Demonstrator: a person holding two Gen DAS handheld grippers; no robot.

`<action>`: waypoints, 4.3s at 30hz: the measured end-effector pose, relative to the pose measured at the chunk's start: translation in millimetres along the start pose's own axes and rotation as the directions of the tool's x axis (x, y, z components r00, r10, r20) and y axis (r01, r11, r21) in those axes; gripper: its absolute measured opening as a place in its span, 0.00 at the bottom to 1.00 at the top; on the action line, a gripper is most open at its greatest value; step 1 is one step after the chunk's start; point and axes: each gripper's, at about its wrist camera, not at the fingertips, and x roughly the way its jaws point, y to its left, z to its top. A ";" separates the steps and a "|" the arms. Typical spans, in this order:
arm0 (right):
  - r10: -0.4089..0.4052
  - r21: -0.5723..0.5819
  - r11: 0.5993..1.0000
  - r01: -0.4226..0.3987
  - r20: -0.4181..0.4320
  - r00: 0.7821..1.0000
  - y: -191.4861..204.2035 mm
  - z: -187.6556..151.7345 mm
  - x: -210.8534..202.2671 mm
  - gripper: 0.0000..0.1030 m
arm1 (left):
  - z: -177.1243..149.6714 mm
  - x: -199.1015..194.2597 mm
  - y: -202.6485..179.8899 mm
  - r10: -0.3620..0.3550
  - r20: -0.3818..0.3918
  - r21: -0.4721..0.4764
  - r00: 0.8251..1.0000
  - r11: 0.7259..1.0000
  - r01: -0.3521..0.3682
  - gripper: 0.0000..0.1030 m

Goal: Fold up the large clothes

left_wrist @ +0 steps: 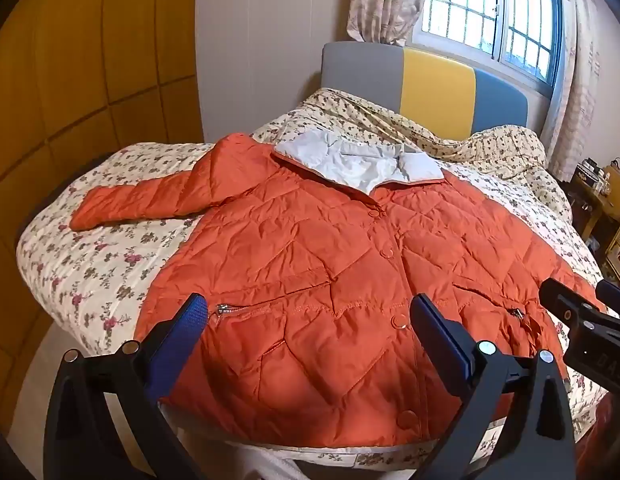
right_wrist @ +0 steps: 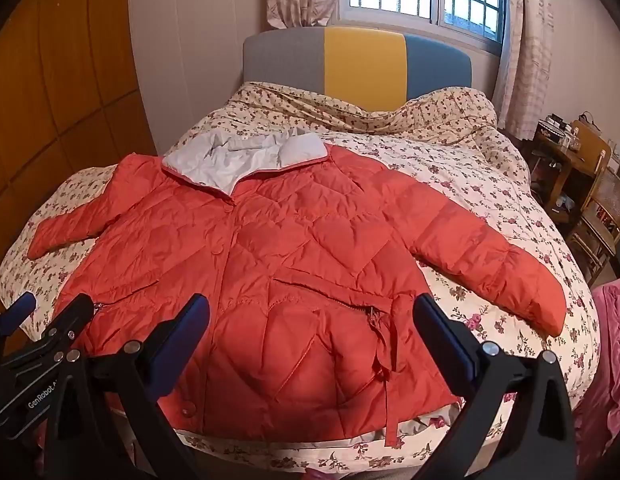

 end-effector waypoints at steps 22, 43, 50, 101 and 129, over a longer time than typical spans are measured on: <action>0.006 0.007 1.000 -0.006 -0.027 1.000 -1.1 -1.0 6.5 0.98 | -0.8 -0.3 -3.8 -0.010 -0.011 -0.004 1.000 1.000 0.010 0.97; 0.015 0.008 1.000 -0.015 -0.041 0.999 -3.0 -3.5 8.3 0.98 | -4.6 2.2 -4.0 -0.023 -0.024 -0.003 0.999 1.000 0.023 0.97; 0.015 0.005 1.000 -0.014 -0.048 0.999 -3.2 -4.2 10.1 0.98 | -6.1 4.8 -2.8 -0.030 -0.035 -0.014 0.999 0.999 0.029 0.97; 0.128 -0.005 0.992 -0.130 -0.103 0.986 -35.6 86.2 179.5 0.98 | 106.6 165.2 11.8 -0.080 -0.093 -0.035 0.992 0.996 0.077 0.97; 0.185 0.146 0.976 -0.161 -0.164 0.969 -31.4 266.8 440.9 0.24 | 247.1 432.7 6.2 0.050 -0.190 0.055 0.980 0.998 -0.040 0.43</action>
